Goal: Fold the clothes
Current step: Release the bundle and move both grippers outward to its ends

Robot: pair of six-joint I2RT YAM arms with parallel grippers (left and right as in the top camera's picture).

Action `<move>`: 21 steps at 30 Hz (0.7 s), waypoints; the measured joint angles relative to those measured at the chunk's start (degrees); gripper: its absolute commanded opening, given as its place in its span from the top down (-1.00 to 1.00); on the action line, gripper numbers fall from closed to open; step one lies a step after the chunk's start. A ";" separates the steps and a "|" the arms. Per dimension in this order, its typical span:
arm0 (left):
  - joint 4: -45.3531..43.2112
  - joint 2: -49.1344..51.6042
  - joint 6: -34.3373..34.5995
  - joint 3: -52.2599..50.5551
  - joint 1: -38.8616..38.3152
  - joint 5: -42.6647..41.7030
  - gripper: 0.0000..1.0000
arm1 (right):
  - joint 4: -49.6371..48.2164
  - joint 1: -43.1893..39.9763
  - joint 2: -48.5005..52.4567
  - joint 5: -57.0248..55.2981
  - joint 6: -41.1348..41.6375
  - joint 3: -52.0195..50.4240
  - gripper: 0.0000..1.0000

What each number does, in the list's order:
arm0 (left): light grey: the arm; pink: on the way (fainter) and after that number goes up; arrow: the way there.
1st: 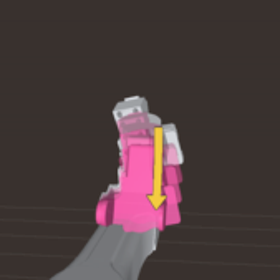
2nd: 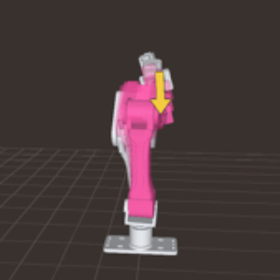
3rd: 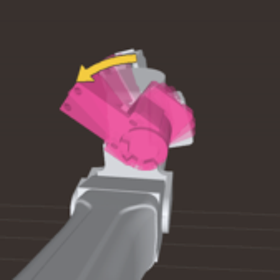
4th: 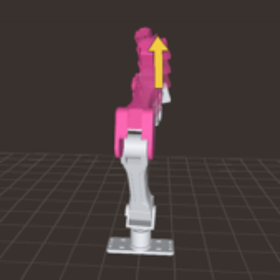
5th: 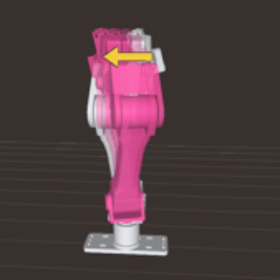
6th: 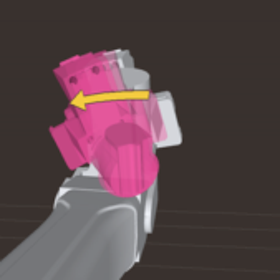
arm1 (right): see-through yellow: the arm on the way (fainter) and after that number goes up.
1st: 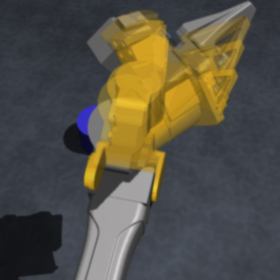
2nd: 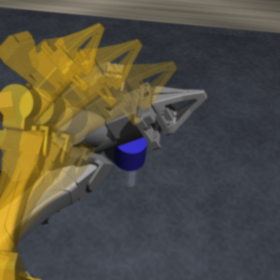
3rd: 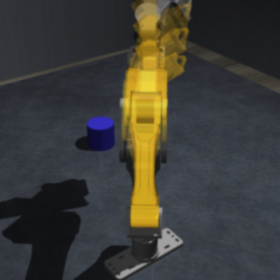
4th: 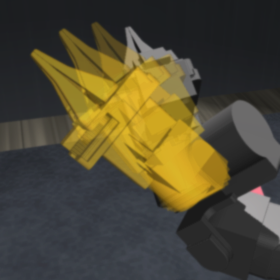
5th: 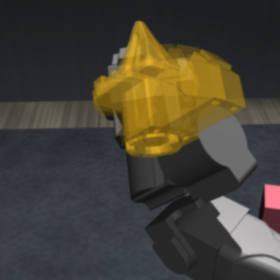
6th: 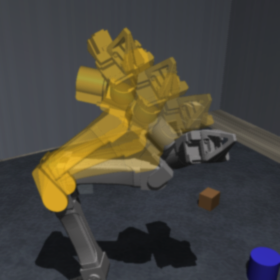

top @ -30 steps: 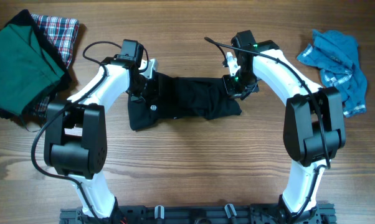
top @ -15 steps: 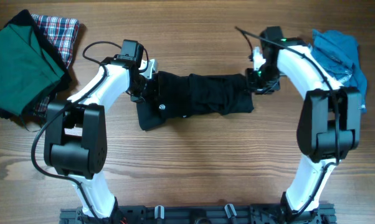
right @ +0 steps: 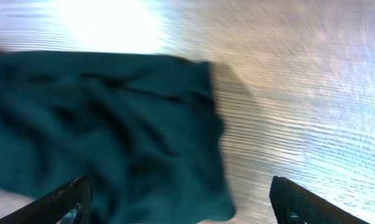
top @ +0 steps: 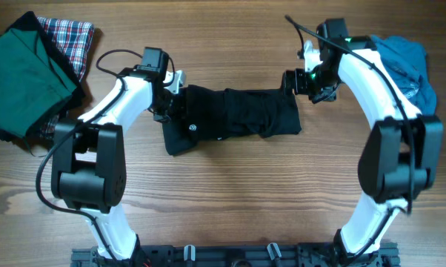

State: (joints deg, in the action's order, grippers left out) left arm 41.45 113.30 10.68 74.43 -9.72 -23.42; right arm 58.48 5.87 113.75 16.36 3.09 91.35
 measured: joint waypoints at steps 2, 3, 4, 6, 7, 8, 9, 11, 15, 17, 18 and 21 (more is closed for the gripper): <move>0.33 -0.66 0.04 -0.04 0.96 0.00 0.66 | 0.09 1.33 -1.84 1.27 -0.50 0.57 0.33; 0.35 -1.77 0.13 -0.11 1.46 0.02 0.58 | 0.02 2.29 -2.14 1.79 -0.83 0.63 0.74; 0.35 -3.10 0.09 -0.15 1.75 0.07 0.51 | 0.00 3.19 -2.12 2.05 -1.01 0.63 0.91; 0.52 -6.51 0.35 -0.20 2.43 0.11 0.46 | -0.13 4.33 -2.12 2.25 -0.96 0.63 0.91; 0.68 -8.09 0.44 -0.20 2.73 0.13 0.45 | -0.85 5.14 -2.12 2.43 -0.59 0.63 0.91; 0.96 -9.81 0.42 -0.20 3.13 0.20 0.45 | -1.57 5.75 -2.12 2.54 -0.57 0.57 0.91; 1.25 -10.71 0.59 -0.20 3.52 0.20 0.43 | -2.47 6.25 -2.12 2.71 -0.57 0.31 0.91; 2.73 -11.21 1.29 -0.20 4.35 0.22 0.39 | -4.70 7.17 -2.12 2.78 -0.55 -1.03 0.91; 4.81 -11.15 2.43 -0.24 6.12 0.22 0.35 | -7.10 8.15 -2.12 2.95 -0.37 -4.52 0.91; 4.87 -11.15 3.04 -0.24 6.58 0.24 0.36 | -8.52 8.22 -2.12 2.99 -0.35 -5.92 0.91; 4.92 -11.15 3.32 -0.24 6.73 0.24 0.36 | -8.94 8.22 -2.12 3.02 -0.35 -6.49 0.91; 5.11 -11.15 4.11 -0.24 7.28 0.24 0.39 | -11.41 8.22 -2.12 3.13 -0.35 -9.22 0.91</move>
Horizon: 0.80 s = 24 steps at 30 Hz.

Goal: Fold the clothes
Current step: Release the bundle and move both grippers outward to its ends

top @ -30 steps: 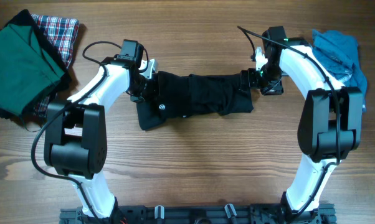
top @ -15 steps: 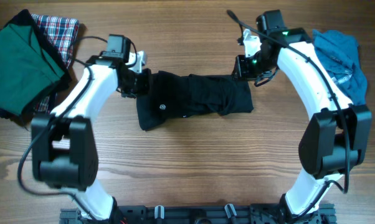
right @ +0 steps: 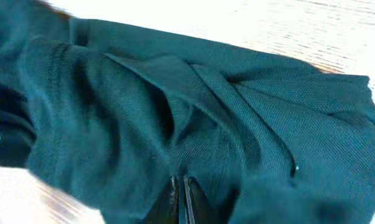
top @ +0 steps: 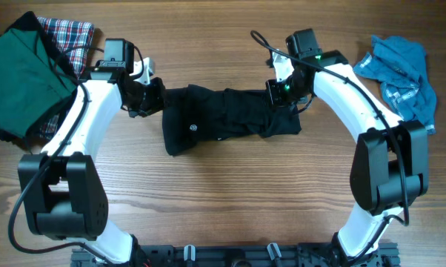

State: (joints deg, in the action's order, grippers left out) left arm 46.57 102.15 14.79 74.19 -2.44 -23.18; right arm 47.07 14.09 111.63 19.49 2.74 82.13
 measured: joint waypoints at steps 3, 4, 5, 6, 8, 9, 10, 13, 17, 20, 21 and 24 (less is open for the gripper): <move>-0.07 0.00 0.37 -0.59 1.05 -0.02 0.42 | -2.67 0.00 0.02 -0.44 0.63 -2.43 0.91; -0.04 0.00 0.44 -1.11 1.49 -0.02 0.44 | -3.26 0.00 0.02 -0.98 0.87 -2.86 0.91; -0.02 0.00 0.59 -1.95 2.05 -0.02 0.46 | -3.72 -0.02 0.02 -1.57 1.07 -3.02 0.92; 0.02 0.00 0.61 -2.99 2.75 -0.02 0.46 | -4.33 -0.02 0.02 -2.03 1.31 -3.08 0.92; -0.11 0.00 0.61 -4.24 3.63 0.00 0.47 | -5.46 -0.26 0.02 -2.34 1.97 -3.08 0.91; -0.15 0.00 0.63 -4.83 4.00 0.00 0.47 | -6.03 -0.46 0.02 -2.38 2.21 -3.08 0.91; -0.37 0.00 0.63 -5.49 4.35 0.02 0.47 | -6.10 -0.72 0.02 -2.40 2.40 -3.08 0.91; -1.18 0.00 0.63 -6.45 4.55 0.02 0.35 | -5.60 -1.75 0.02 -2.40 3.63 -3.08 0.91; -2.78 0.00 0.98 -6.78 4.55 0.04 0.20 | -2.56 -4.24 -0.39 -2.23 4.76 -3.08 0.90; -5.70 0.00 1.03 -8.57 4.55 -0.04 0.11 | -1.03 -5.92 -1.66 -0.13 4.00 -3.08 0.81; -7.32 0.00 1.03 -9.60 4.55 -0.11 0.09 | -0.94 -5.92 -1.77 0.68 3.41 -3.08 0.76; -11.32 0.00 1.05 -13.11 4.55 -1.18 0.08 | -1.73 -5.29 -1.77 1.77 2.97 -3.08 0.74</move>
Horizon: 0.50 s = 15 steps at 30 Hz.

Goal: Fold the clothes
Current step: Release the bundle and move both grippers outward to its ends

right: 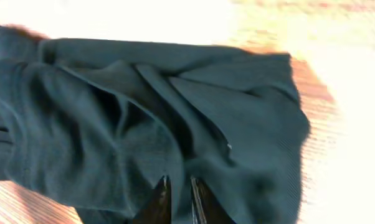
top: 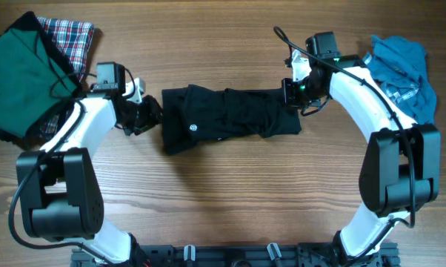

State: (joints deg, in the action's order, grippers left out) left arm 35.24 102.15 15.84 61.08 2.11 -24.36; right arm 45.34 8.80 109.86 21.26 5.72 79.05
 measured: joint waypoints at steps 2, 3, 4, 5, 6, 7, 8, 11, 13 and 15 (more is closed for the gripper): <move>-1.86 0.00 -0.07 -0.98 0.00 -0.98 0.15 | -0.81 0.24 0.00 0.39 -0.04 0.00 0.78; -2.84 0.00 -0.09 -1.16 0.00 -1.27 0.17 | -0.94 0.26 0.00 0.50 -0.20 0.00 0.79; -4.13 0.00 -0.39 -1.22 0.00 -1.81 0.18 | -1.01 0.26 0.00 0.61 -0.24 0.00 0.83; -4.96 0.00 -0.48 -1.25 0.00 -2.14 0.18 | -1.07 0.26 0.09 0.61 -0.37 0.00 0.85; -5.79 0.00 -0.57 -1.25 0.00 -2.56 0.19 | -1.27 0.26 0.28 0.59 -0.46 0.00 0.85; -6.43 0.00 -0.68 -1.25 0.00 -2.78 0.18 | -1.31 0.26 0.57 0.59 -0.50 0.00 0.85; -6.75 0.00 -0.68 -1.25 0.00 -2.97 0.18 | -1.40 0.26 1.05 0.59 -0.61 0.00 0.84; -7.45 0.00 -0.70 -1.25 0.00 -3.23 0.16 | -1.95 0.26 2.27 0.52 -0.66 0.00 0.75; -7.50 0.02 -1.01 -1.25 0.00 -3.34 0.12 | -2.03 0.26 2.43 -0.35 -0.66 0.00 0.71; -7.65 0.37 -1.79 -1.25 0.00 -3.48 0.08 | -1.92 0.26 2.43 -0.92 -0.70 0.00 0.61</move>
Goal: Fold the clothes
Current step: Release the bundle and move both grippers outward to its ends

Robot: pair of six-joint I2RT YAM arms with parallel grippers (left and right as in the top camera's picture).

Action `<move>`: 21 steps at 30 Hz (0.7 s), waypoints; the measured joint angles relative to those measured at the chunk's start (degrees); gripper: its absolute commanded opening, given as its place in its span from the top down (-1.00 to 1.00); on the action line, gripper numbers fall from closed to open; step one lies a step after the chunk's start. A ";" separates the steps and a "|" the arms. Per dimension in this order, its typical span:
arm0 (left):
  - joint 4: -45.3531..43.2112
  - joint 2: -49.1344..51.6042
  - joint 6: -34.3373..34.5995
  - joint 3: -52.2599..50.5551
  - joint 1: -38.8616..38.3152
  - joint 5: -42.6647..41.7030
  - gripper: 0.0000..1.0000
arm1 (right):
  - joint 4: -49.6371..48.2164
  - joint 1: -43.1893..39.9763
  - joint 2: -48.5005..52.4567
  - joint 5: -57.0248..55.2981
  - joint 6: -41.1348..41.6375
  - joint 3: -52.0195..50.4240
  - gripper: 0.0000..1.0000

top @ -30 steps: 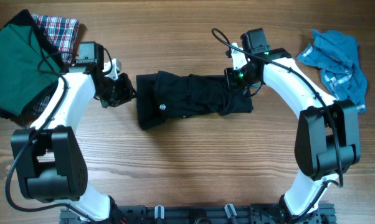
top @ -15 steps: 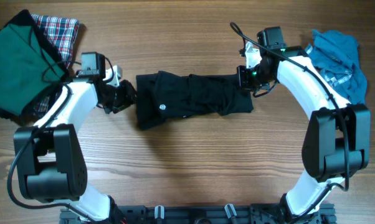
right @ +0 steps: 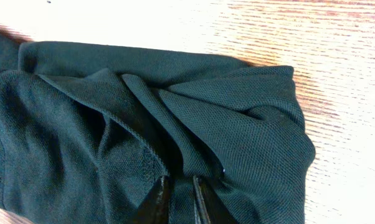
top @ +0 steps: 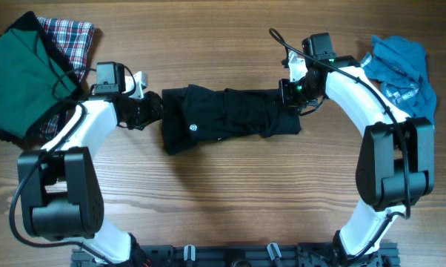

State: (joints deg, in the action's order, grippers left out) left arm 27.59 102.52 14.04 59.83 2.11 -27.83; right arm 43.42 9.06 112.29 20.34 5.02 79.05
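Note:
A black garment (top: 227, 117) lies as a long, creased strip across the middle of the wooden table (top: 230, 193). In the overhead view my right gripper (top: 288, 94) sits on its upper right end. The right wrist view shows that gripper (right: 180, 182) with its thin fingers (right: 161, 186) nearly together, pinching a raised fold of the dark fabric (right: 113, 124). My left gripper (top: 153, 108) touches the garment's left end; its jaws are hidden from above against the dark cloth.
A green garment (top: 19, 74) on a plaid cloth (top: 71, 37) lies at the far left corner. A crumpled blue garment (top: 402, 70) lies at the far right, just beyond my right arm. The arms' base rail (top: 230, 256) runs along the near edge.
My left gripper has moved slightly up and right, onto the garment's left end. The right gripper stays at the right end, now with a fold of fabric between its fingers.
First my right gripper was open just off the garment's right end, the left one at its upper left. Then the right was shut over the fabric farther left and the left arm had swung out. Both then stood at the garment's two ends, as now.

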 measured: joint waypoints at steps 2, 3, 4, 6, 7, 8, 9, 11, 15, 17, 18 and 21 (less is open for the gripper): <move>-0.13 2.19 -0.98 0.00 0.00 -0.13 0.07 | 0.22 -0.09 0.00 -0.42 -0.17 0.00 0.53; -0.22 2.89 -1.33 0.00 0.00 -0.15 0.08 | 0.22 -0.11 0.00 -0.48 -0.24 0.00 0.53; -0.33 3.63 -1.51 0.00 0.00 -0.13 0.09 | 0.22 -0.11 0.00 -0.59 -0.22 0.00 0.52; -0.79 5.22 -1.77 0.07 0.11 -1.01 0.09 | 0.26 -0.11 0.00 -1.29 -0.28 0.00 0.52; -1.05 5.29 -1.92 0.07 0.11 -1.25 0.07 | 0.37 -0.11 0.00 -1.33 -0.33 0.00 0.51; -1.36 5.33 -1.97 0.07 0.11 -1.36 0.07 | 0.46 -0.11 0.00 -1.38 -0.33 0.00 0.51; -2.10 5.46 -1.97 0.04 0.11 -1.77 0.07 | 0.50 -0.11 0.00 -1.49 -0.35 0.00 0.50; -3.41 5.73 -2.01 0.02 0.11 -2.82 0.05 | 0.48 -0.11 0.00 -1.55 -0.33 0.00 0.49; -5.55 6.29 -2.21 0.00 -0.39 -4.81 -0.06 | 0.44 -0.11 0.00 -1.57 -0.33 0.00 0.48; -6.38 6.29 -2.38 0.00 -1.25 -5.92 -0.11 | 0.44 -0.11 0.00 -1.60 -0.33 0.00 0.47; -6.67 6.32 -2.47 0.00 -1.79 -6.69 -0.11 | 0.44 -0.11 0.00 -1.64 -0.33 0.00 0.47; -6.88 6.32 -2.49 0.00 -3.15 -9.31 -0.10 | 0.46 -0.11 0.00 -1.97 -0.33 0.00 0.47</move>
State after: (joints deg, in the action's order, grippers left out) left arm 20.71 108.84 11.55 59.83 -1.04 -37.15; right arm 43.88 8.95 112.29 18.37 4.69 79.05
